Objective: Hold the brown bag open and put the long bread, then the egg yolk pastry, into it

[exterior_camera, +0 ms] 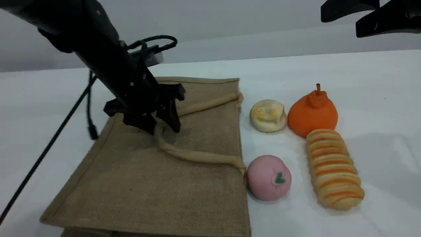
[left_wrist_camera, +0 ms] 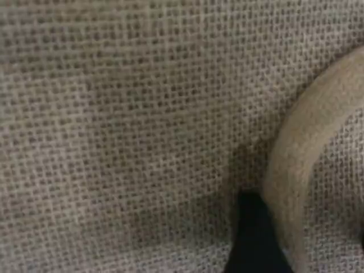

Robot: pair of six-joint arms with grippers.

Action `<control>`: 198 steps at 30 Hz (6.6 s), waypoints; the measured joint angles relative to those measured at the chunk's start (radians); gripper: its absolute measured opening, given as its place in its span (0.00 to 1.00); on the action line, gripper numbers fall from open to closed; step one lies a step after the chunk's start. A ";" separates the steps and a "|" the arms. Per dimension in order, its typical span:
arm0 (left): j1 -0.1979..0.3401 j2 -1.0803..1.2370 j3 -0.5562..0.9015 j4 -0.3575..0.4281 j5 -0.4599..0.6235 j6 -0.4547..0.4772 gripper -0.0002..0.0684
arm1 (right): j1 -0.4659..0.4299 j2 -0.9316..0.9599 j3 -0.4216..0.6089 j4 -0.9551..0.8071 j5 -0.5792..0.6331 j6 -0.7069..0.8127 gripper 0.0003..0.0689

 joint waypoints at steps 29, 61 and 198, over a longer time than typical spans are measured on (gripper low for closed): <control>0.000 -0.294 -0.399 0.371 0.577 -0.021 0.14 | 0.000 0.097 0.001 -0.037 -0.032 -0.014 0.75; 0.000 -0.390 -0.686 0.202 0.682 0.307 0.14 | 0.000 0.353 0.001 -0.087 -0.062 -0.009 0.75; -0.001 -0.442 -0.686 0.314 0.681 0.212 0.14 | -0.012 0.492 -0.458 -0.088 -0.043 -0.049 0.81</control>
